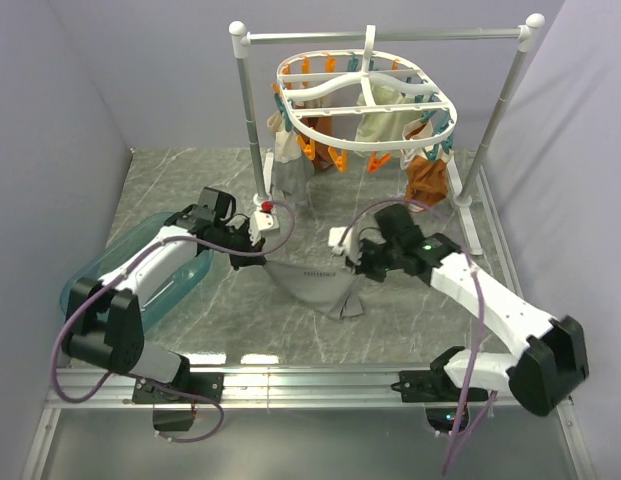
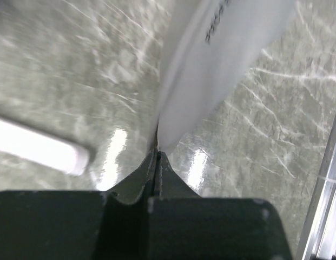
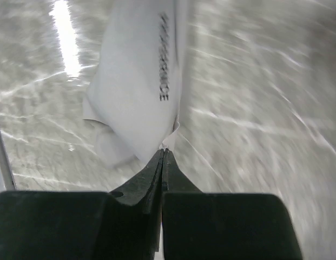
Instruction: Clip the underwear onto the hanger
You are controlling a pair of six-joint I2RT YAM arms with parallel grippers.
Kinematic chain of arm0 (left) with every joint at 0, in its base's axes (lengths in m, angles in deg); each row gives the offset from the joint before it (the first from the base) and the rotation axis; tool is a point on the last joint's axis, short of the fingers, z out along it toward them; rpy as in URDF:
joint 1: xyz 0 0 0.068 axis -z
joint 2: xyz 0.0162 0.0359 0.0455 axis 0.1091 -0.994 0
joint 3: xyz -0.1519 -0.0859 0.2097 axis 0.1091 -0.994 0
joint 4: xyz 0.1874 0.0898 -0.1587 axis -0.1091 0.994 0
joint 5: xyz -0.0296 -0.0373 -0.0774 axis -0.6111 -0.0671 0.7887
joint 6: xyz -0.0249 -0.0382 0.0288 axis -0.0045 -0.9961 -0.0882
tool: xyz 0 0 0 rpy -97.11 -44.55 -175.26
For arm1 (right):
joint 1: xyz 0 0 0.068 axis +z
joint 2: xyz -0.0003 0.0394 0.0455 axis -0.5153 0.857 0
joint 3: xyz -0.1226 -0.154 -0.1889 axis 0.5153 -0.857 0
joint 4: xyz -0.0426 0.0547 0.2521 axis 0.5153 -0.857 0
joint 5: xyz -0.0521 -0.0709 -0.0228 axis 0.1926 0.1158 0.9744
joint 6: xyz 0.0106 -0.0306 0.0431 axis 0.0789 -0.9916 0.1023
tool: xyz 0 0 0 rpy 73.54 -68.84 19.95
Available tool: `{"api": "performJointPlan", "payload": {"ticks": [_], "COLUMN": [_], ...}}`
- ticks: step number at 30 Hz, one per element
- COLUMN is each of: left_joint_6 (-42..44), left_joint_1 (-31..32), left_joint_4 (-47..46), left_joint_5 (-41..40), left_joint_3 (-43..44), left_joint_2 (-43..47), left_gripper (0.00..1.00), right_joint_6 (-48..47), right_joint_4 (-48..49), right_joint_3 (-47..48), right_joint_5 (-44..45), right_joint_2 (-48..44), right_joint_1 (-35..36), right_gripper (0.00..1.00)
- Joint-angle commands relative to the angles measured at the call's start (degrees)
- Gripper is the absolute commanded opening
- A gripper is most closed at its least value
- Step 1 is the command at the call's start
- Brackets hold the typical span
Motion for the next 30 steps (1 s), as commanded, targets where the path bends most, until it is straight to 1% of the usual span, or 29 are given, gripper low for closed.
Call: {"api": "performJointPlan", "payload": {"ticks": [1,5,11,16,19,22,23,26,28,30], "left_joint_6": [-2.86,-9.26,-17.54,-19.04,-17.47,-18.85,-19.56,-22.55,-25.52,-26.33], "left_joint_1": [-1.47,-2.7,-2.7,-1.91,0.19,5.19,8.51,14.41,15.31,15.4], "left_joint_4": [-1.55,-4.81,-10.17,-6.32,-2.28,-0.68,-0.86,-2.17,-4.1,-4.2], "left_joint_5": [2.73,2.56,1.32,3.25,4.49,3.44,3.09,1.76,2.81,4.13], "left_joint_3": [0.01,-0.69,-1.13,0.54,0.45,0.01,-0.08,0.54,0.89,1.15], "left_joint_2": [5.89,10.81,18.98,21.8,24.35,26.63,27.16,26.03,24.71,21.47], "left_gripper": [0.0,0.0,0.0,0.0,0.0,0.0,0.0,0.0,0.0,0.0], "right_joint_6": [4.73,8.32,14.66,20.71,25.71,29.94,30.48,31.45,30.67,30.66], "right_joint_4": [-1.17,0.32,4.63,4.37,2.18,-0.72,-2.73,-7.73,-10.21,-12.15], "right_joint_3": [1.12,-0.38,-2.23,-1.61,-1.0,0.14,0.84,4.01,5.5,4.38], "right_joint_5": [-3.46,-3.91,-2.15,-1.71,0.04,3.03,4.0,8.48,9.28,10.07], "right_joint_2": [-6.98,-15.5,-22.81,-28.17,-32.04,-38.09,-39.07,-40.92,-40.58,-39.26], "right_joint_1": [-5.88,-9.23,-11.25,-11.26,-11.17,-11.17,-11.17,-11.17,-11.17,-11.17], "right_gripper": [0.0,0.0,0.0,0.0,0.0,0.0,0.0,0.0,0.0,0.0]}}
